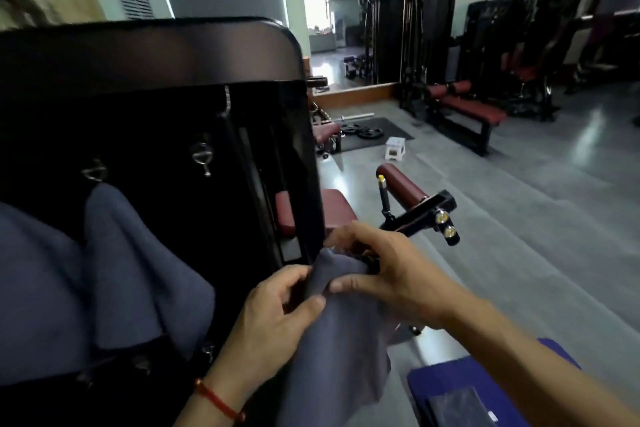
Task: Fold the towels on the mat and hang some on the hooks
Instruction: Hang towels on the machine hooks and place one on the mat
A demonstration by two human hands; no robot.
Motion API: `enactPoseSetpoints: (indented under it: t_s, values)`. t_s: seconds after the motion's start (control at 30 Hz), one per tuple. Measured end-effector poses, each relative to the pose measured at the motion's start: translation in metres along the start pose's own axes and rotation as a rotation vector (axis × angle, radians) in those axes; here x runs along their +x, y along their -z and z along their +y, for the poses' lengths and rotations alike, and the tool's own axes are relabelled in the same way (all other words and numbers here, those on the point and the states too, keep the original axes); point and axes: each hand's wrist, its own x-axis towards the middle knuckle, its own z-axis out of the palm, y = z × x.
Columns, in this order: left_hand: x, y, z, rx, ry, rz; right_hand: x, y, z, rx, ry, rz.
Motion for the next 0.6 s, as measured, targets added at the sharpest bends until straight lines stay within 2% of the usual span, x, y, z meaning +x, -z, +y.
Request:
enactPoseSetpoints:
  t_s: [0.13, 0.3, 0.47, 0.6]
  values:
    - [-0.028, 0.073, -0.011, -0.155, 0.021, -0.012, 0.024, -0.063, -0.038, 0.179, -0.034, 0.108]
    - [-0.045, 0.142, -0.031, -0.249, -0.052, -0.087, 0.057, -0.124, -0.068, 0.058, -0.009, 0.259]
    - [-0.036, 0.179, -0.035, -0.434, -0.075, -0.101, 0.087, -0.148, -0.086, 0.363, -0.104, 0.24]
    - [-0.01, 0.187, -0.026, -0.339, -0.21, 0.053, 0.107, -0.138, -0.089, 0.438, -0.089, 0.18]
